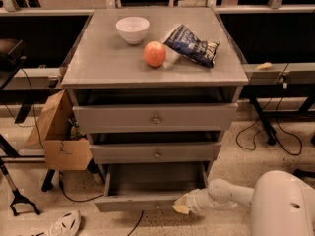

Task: Close bottom drawer

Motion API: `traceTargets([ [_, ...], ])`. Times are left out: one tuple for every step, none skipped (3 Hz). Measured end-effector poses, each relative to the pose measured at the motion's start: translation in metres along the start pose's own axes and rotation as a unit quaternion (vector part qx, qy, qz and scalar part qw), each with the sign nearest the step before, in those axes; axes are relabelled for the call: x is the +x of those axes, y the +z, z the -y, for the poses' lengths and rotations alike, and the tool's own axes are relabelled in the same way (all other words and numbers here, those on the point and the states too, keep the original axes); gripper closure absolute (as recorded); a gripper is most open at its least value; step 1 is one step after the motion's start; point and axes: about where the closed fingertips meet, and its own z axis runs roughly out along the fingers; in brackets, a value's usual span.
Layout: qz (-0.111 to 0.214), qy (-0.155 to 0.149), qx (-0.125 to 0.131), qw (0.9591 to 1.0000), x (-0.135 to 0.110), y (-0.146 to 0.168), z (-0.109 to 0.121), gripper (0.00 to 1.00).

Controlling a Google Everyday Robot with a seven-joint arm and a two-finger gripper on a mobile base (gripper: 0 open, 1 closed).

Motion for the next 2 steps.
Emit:
traceTargets([
  [0.008,-0.005,0.004,0.9999,-0.0379,0.0197,0.0274,0.61],
  [0.009,-0.005,0.004,0.9999,-0.0371,0.0202,0.0252,0.39],
])
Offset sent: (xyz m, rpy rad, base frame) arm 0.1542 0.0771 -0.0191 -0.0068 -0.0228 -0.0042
